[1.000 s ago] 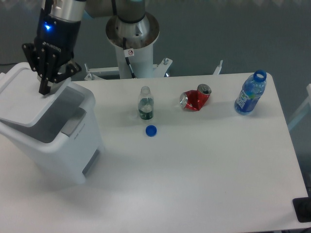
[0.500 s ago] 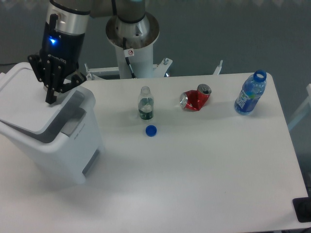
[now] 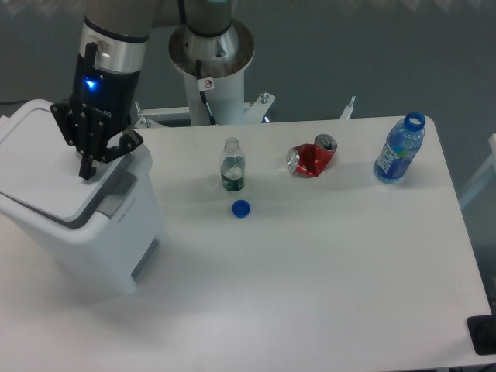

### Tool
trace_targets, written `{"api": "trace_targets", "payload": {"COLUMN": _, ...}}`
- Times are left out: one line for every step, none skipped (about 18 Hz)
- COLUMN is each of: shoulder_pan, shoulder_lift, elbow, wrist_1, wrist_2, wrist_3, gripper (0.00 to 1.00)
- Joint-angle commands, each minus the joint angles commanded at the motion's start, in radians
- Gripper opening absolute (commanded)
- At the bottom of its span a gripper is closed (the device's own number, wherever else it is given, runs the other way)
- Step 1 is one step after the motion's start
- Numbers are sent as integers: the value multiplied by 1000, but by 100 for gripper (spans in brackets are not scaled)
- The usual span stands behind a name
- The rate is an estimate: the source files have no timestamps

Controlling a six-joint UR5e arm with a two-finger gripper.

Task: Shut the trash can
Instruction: 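Press the lid fully shut onto the trash can rim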

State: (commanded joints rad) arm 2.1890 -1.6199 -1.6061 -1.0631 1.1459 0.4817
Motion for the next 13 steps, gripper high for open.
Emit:
{"api": "trace_targets", "payload": {"shoulder_pan": 2, "shoulder_lift": -5, "elbow": 2, "wrist_1": 3, "wrist_2": 0, "wrist_3": 0, "gripper": 0}}
{"api": "trace_targets", "payload": {"shoulder_pan": 5, "shoulder_lift": -6, "elbow": 5, "wrist_1": 3, "wrist_2": 0, "wrist_3": 0, "gripper": 0}}
{"api": "trace_targets", "payload": {"shoulder_pan": 9, "shoulder_lift": -8, "elbow": 2, "wrist_1": 3, "wrist_2": 0, "wrist_3": 0, "gripper": 0}}
{"api": "trace_targets", "payload": {"shoulder_pan": 9, "shoulder_lift": -11, "elbow": 0, "wrist_1": 3, "wrist_2": 0, "wrist_3": 2, "gripper": 0}}
{"api": "trace_targets", "payload": {"shoulder_pan": 9, "shoulder_lift": -12, "elbow": -2, "wrist_1": 3, "wrist_2": 0, "wrist_3": 2, "gripper": 0}}
{"api": "trace_targets", "payload": {"shoulder_pan": 9, "shoulder_lift": -14, "elbow": -2, "wrist_1": 3, "wrist_2": 0, "wrist_3": 2, "gripper": 0}}
{"api": "trace_targets", "payload": {"shoulder_pan": 9, "shoulder_lift": -15, "elbow": -2, "wrist_1": 3, "wrist_2": 0, "wrist_3": 2, "gripper": 0}}
{"api": "trace_targets", "payload": {"shoulder_pan": 9, "shoulder_lift": -17, "elbow": -3, "wrist_1": 5, "wrist_2": 0, "wrist_3": 2, "gripper": 0}}
{"api": "trace_targets", "payload": {"shoulder_pan": 9, "shoulder_lift": -20, "elbow": -3, "wrist_1": 3, "wrist_2": 0, "wrist_3": 2, "gripper": 0}}
{"api": "trace_targets", "payload": {"shoulder_pan": 9, "shoulder_lift": -20, "elbow": -3, "wrist_1": 5, "wrist_2": 0, "wrist_3": 2, "gripper": 0}}
{"api": "trace_targets", "payload": {"shoulder_pan": 9, "shoulder_lift": -20, "elbow": -5, "wrist_1": 3, "wrist_2": 0, "wrist_3": 2, "gripper": 0}}
{"api": "trace_targets", "payload": {"shoulder_pan": 9, "shoulder_lift": -20, "elbow": -5, "wrist_1": 3, "wrist_2": 0, "wrist_3": 2, "gripper": 0}}
{"api": "trace_targets", "payload": {"shoulder_pan": 9, "shoulder_lift": -20, "elbow": -6, "wrist_1": 3, "wrist_2": 0, "wrist_3": 2, "gripper": 0}}
